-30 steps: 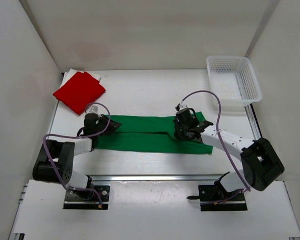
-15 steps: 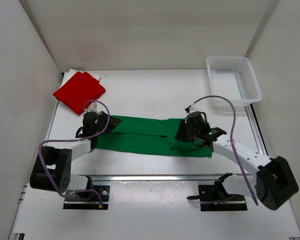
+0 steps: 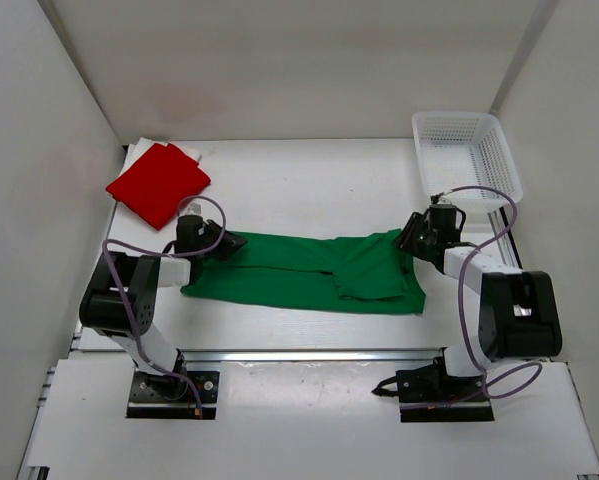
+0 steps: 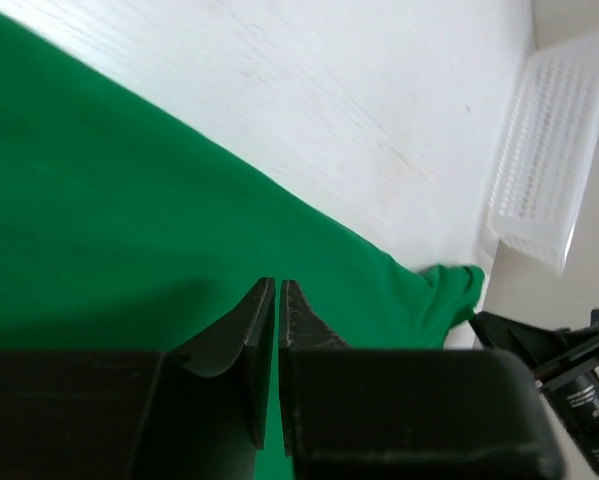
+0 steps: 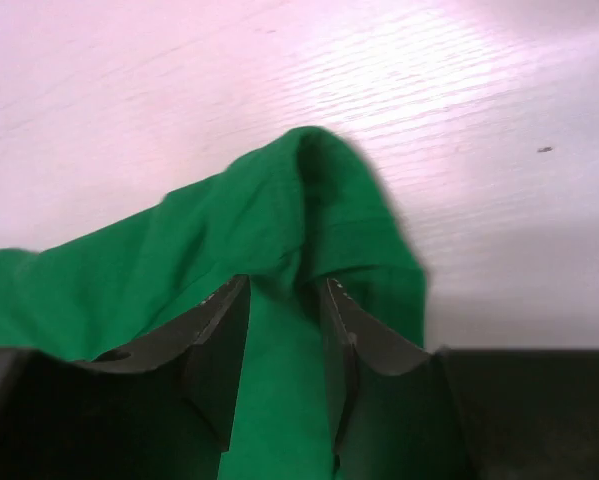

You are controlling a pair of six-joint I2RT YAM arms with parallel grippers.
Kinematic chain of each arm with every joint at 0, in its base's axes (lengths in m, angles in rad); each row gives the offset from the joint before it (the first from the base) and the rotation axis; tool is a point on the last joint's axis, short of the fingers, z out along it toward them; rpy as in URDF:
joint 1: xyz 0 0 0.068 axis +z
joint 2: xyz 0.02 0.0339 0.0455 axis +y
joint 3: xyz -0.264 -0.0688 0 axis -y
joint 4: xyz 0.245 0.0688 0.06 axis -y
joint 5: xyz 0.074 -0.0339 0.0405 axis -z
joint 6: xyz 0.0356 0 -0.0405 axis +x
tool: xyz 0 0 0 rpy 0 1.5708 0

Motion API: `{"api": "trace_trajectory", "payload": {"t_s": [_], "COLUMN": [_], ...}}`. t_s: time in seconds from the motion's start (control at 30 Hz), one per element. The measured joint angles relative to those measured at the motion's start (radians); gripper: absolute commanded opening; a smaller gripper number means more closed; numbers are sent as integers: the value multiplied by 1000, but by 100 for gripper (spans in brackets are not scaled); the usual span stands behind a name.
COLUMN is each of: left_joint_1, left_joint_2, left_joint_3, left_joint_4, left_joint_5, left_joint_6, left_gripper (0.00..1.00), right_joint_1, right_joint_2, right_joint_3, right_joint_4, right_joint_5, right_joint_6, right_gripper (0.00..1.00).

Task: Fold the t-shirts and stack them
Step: Fold the other side of the tshirt into a rectangle

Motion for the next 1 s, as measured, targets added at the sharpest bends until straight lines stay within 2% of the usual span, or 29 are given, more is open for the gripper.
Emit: {"api": "trace_trajectory", "payload": {"t_s": [0.07,0.1,0.17,0.23,0.3,0.53,0.7,0.77,0.83,1.0], "left_joint_1": [34,51,86,120,161,269,298,286,254,65], "left_joint_2": [33,48,79,102,117,65,41,29,-2,-126], "left_joint_3": [2,2,2,2,-3,-87,-105,-105,-105,-76], "left_joint_4": [10,16,26,30,37,72,89,93,90,62], "left_joint_5": [11,17,30,41,45,38,23,25,24,-11], "left_joint_6": [-11,-15,-26,-34,-39,-68,-93,-103,-104,-58], "left_gripper": [17,17,16,15,13,14,17,19,19,21], "right_joint_1": [-15,-19,-24,-25,-31,-71,-87,-82,-64,14], "right_joint_2": [51,75,109,123,124,134,138,122,81,-132], "right_joint_3": [7,10,12,12,12,24,27,27,24,-59], "right_joint_4": [25,38,57,70,89,97,94,81,63,81], "right_joint_5": [-10,-17,-26,-27,-22,33,50,60,69,97], "right_joint_6": [-2,-2,-3,3,8,27,45,42,40,54], "right_gripper": [26,17,6,0,0,0,33,38,37,24]}}
